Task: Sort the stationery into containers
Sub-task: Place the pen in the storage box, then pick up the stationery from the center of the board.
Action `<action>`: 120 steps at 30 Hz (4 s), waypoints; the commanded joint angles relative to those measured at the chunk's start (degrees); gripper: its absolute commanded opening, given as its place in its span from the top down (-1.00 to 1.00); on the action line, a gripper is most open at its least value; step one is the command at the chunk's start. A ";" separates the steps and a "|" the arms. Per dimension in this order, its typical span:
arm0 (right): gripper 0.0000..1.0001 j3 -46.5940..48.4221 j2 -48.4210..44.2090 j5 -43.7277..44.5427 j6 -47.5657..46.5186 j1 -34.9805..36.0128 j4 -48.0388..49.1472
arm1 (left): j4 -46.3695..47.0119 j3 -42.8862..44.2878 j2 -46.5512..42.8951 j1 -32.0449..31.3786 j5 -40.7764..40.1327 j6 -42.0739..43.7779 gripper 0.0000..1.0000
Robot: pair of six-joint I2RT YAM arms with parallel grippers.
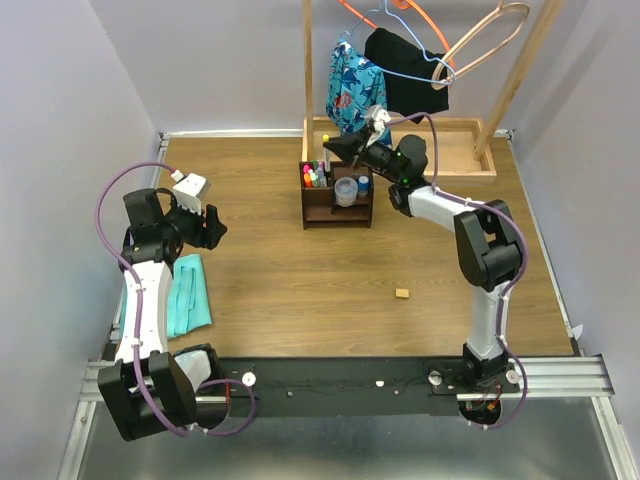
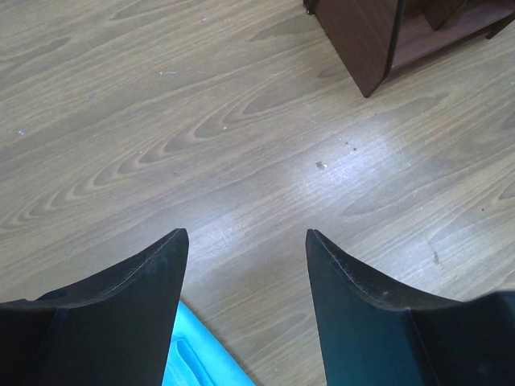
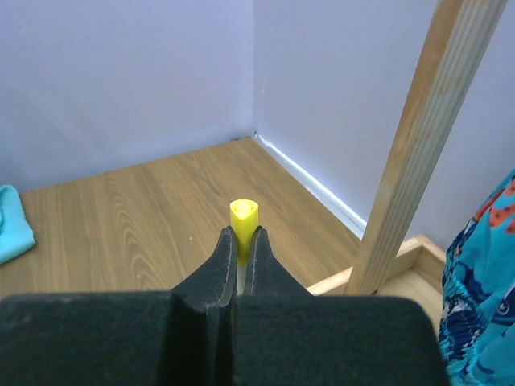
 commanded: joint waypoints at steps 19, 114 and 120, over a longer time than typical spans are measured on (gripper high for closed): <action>0.99 -3.19 3.55 0.80 -8.20 0.75 -6.44 | 5.28 -3.47 -0.98 0.27 -0.20 -1.66 -0.39; -0.18 -45.56 -55.69 13.89 -70.09 -1.36 -91.18 | 6.78 -5.05 -15.13 -0.53 6.92 -8.07 -0.50; -0.13 -44.15 -48.66 12.23 -69.65 -1.36 -88.01 | 4.66 -5.58 -17.07 -0.53 6.13 -7.19 -0.50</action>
